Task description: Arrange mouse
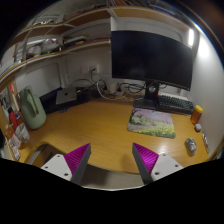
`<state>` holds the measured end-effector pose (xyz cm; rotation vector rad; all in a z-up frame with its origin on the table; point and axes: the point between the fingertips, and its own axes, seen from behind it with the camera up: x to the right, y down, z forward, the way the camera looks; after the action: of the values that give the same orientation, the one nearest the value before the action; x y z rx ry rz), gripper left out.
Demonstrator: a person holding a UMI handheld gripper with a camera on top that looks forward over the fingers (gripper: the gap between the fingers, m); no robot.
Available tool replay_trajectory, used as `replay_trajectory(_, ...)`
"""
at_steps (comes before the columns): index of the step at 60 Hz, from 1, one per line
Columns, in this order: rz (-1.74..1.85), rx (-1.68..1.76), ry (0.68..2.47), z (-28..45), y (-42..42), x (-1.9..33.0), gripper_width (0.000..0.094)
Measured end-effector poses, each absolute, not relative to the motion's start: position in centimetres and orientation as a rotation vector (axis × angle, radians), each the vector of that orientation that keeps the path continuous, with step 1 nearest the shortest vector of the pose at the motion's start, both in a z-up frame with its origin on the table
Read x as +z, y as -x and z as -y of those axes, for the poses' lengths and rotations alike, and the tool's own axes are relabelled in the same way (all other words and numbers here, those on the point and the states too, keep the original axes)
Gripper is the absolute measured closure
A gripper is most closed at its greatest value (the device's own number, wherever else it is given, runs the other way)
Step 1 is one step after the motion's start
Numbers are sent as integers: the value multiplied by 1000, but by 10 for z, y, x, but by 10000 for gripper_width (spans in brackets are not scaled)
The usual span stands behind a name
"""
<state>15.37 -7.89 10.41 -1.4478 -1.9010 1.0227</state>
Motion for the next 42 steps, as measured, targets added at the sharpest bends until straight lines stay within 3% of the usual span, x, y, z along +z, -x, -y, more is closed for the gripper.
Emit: replay_trajectory(42,1662,830,1582,-77,-152,110,72)
